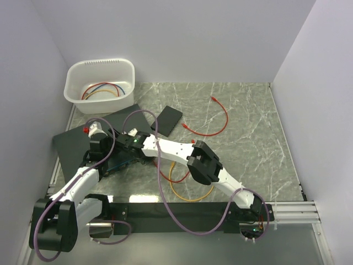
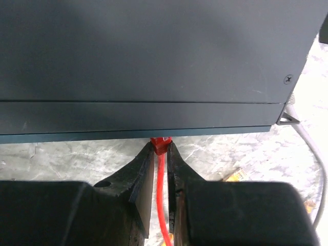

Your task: Insert the plug into the switch port

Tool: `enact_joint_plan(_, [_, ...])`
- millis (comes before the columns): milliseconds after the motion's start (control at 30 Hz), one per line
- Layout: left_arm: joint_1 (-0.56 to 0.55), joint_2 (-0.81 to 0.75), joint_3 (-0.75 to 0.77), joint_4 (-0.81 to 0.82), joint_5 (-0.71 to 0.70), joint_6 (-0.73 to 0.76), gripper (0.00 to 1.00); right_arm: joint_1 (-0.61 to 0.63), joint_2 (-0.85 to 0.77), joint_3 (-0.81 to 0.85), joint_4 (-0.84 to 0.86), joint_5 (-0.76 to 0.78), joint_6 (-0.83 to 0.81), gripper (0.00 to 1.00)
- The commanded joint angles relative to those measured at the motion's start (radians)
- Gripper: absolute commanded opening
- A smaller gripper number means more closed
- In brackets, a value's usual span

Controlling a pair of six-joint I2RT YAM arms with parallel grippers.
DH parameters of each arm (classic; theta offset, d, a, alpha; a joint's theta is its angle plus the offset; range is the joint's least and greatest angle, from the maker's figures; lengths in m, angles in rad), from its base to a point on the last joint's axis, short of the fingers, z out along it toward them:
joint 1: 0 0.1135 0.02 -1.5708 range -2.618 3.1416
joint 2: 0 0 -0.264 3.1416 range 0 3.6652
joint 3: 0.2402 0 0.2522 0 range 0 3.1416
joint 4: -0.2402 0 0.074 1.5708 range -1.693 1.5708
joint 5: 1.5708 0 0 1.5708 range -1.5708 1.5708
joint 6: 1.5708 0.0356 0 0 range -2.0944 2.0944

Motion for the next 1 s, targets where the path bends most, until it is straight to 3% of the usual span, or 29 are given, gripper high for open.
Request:
enact_joint_plan(0, [-0.002,-0.011,-0.006,0.021,0.014,0.002,0.79,-0.008,-0.012,0.113,0.274,0.182,-0.026,0.0])
enact_joint_plan(367, [-0.003,-0.009,-0.004,0.019,0.014,0.001,0.79,0.027,0.02,0.18,0.183,0.233,-0.072,0.0])
enact_joint_plan(967, [-0.002,-0.02,-0.009,0.018,0.027,-0.001,0.79,0.037,0.035,0.278,0.261,0.23,-0.046,0.0])
